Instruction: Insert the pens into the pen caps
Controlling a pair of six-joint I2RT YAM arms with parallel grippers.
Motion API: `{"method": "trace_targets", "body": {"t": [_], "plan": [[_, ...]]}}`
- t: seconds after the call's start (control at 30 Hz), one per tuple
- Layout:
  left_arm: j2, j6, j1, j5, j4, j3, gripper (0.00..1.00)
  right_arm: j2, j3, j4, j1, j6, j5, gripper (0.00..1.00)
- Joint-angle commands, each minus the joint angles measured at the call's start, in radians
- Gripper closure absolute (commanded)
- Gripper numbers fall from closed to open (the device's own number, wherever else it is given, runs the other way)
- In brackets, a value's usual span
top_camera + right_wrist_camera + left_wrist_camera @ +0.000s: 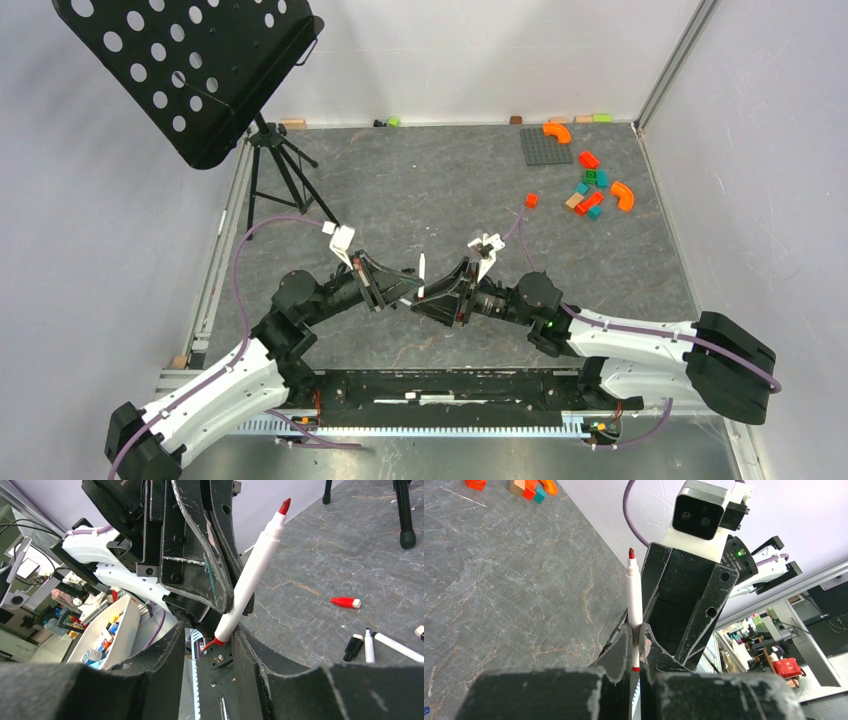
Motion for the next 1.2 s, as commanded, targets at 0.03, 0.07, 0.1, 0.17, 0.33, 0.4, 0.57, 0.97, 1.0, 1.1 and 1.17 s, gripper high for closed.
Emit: {"method": "trace_targets", "body": {"t": [0.03, 0.07, 0.1, 0.17, 0.33, 0.4, 0.57, 0.97, 1.0, 1.1, 1.17], "plan": [[-0.013, -0.016, -0.005, 0.012, 0.033, -0.015, 0.98, -0.003, 0.069, 0.013, 0.003, -0.019, 0.009, 0.57], [-0.015, -0.016, -0.005, 0.012, 0.033, -0.015, 0.98, -0.002, 0.074, 0.005, 0.002, -0.023, 0.012, 0.59], [-0.016, -0.016, -0.005, 0.012, 0.033, -0.017, 0.98, 0.000, 0.079, -0.001, 0.001, -0.025, 0.015, 0.60], [-0.024, -0.014, -0.005, 0.010, 0.033, -0.020, 0.98, 0.003, 0.085, -0.012, 0.001, -0.029, 0.024, 0.63], [-0.037, -0.013, -0.005, 0.007, 0.032, -0.030, 0.98, 0.009, 0.097, -0.039, 0.001, -0.043, 0.041, 0.72], [-0.040, -0.011, -0.005, 0.006, 0.033, -0.034, 0.98, 0.007, 0.099, -0.044, 0.001, -0.048, 0.047, 0.76], [-0.052, -0.007, -0.005, 0.004, 0.033, -0.044, 0.98, 0.009, 0.111, -0.078, 0.001, -0.066, 0.057, 1.00], [-0.127, 0.138, -0.005, -0.105, -0.205, 0.057, 0.28, -0.047, 0.170, -0.457, 0.000, -0.241, 0.004, 1.00], [-0.122, 0.161, -0.005, -0.109, -0.238, 0.077, 0.29, -0.054, 0.176, -0.504, 0.001, -0.262, 0.005, 1.00], [-0.088, 0.204, -0.005, -0.109, -0.292, 0.124, 0.33, -0.075, 0.192, -0.621, 0.002, -0.318, -0.004, 1.00], [-0.057, 0.211, -0.005, -0.098, -0.290, 0.136, 0.37, -0.093, 0.196, -0.655, 0.001, -0.341, -0.016, 1.00]]}}
